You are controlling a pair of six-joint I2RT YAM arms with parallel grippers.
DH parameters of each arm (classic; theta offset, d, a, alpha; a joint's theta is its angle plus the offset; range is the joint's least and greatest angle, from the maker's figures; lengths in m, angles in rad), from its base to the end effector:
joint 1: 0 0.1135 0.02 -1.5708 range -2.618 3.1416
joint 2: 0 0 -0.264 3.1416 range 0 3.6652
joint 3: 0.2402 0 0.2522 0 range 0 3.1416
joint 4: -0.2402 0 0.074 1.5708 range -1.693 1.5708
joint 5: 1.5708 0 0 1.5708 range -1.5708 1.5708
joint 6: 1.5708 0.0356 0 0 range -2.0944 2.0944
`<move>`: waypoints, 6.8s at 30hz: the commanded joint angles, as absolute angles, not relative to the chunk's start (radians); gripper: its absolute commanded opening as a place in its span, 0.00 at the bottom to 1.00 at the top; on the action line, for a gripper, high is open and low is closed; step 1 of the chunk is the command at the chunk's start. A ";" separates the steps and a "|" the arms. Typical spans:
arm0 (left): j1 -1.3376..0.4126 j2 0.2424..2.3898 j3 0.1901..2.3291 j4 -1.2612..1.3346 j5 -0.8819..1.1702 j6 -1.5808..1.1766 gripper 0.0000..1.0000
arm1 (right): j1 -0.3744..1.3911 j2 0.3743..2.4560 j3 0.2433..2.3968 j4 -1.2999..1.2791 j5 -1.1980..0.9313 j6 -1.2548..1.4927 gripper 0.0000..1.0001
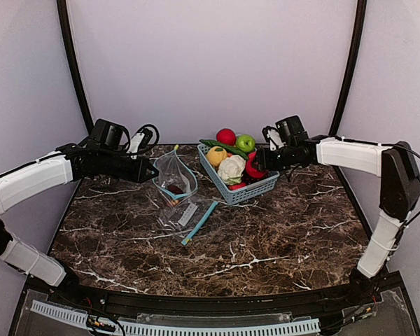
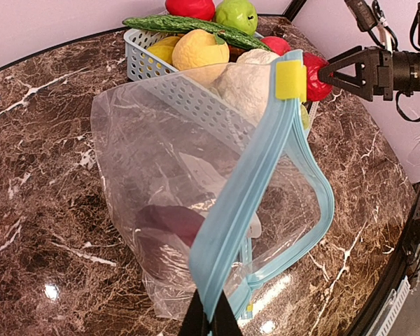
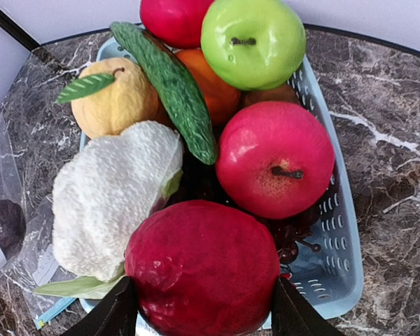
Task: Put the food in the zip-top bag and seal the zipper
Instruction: Pick up the fake fruit from the bin, then place the fake fruit in the zipper food storage bag, then pick up the fake vegetable from the bin.
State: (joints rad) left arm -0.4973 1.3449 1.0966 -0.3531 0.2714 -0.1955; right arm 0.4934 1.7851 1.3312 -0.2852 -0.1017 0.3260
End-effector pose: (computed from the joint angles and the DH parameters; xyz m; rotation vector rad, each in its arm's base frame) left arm 0.2612 -0.1526 0.3075 0.4925 2.1751 -0.6834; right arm 0.3536 0.1943 0.2443 -0.2506 2.3520 0.5263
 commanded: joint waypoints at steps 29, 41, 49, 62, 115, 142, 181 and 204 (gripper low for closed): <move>-0.510 1.393 1.075 -0.320 0.489 -0.203 0.01 | 0.887 1.504 1.341 -0.157 -0.283 0.222 0.57; -0.520 1.417 1.078 -0.322 0.506 -0.207 0.01 | 0.954 1.706 1.426 -0.076 -0.363 0.251 0.57; -0.523 1.426 1.082 -0.324 0.520 -0.208 0.01 | 0.954 1.833 1.541 -0.176 -0.171 0.310 0.57; -0.540 1.444 1.084 -0.327 0.530 -0.206 0.01 | 0.954 1.921 1.617 -0.284 0.031 0.367 0.55; -0.560 1.411 1.085 -0.371 0.334 -0.201 0.01 | 0.967 1.663 1.439 -0.215 0.206 0.321 0.78; -0.560 1.406 1.082 -0.376 0.293 -0.191 0.01 | 0.537 1.779 1.410 -0.365 0.142 0.285 0.82; -0.559 1.430 1.088 -0.380 0.319 -0.193 0.01 | 0.493 2.136 1.700 -0.396 0.204 0.180 0.71; -0.560 1.420 1.086 -0.379 0.309 -0.192 0.01 | 0.500 1.757 1.447 -0.450 0.294 0.212 0.63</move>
